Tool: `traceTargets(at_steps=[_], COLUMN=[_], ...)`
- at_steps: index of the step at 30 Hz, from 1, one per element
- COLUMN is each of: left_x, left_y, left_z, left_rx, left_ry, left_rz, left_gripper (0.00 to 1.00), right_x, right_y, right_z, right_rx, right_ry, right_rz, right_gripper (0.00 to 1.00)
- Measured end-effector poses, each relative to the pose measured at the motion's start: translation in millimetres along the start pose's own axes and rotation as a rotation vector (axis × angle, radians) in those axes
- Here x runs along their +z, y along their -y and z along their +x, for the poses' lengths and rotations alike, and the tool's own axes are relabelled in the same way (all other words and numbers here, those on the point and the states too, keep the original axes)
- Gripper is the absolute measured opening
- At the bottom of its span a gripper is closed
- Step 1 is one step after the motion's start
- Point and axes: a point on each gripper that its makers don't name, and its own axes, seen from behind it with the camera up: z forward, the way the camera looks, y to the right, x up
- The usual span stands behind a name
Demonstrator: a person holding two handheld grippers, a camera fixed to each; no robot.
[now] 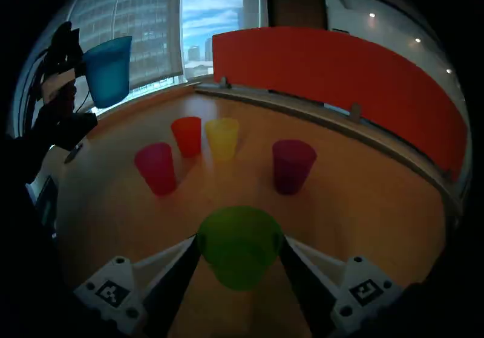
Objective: Pour water
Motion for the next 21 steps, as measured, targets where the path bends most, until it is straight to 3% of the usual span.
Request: traceTargets(at_steps=[21], left_x=[5.0], left_y=[-8.7], left_z=[-13], left_rx=[-0.011], left_ry=[0.027], left_rz=[-0.019], left_gripper=[0.83], right_x=[-3.8], right_y=[1], right_z=[-18], right_rx=[0.006], right_ry=[0.026], right_rz=[0.001], right_gripper=[0.95])
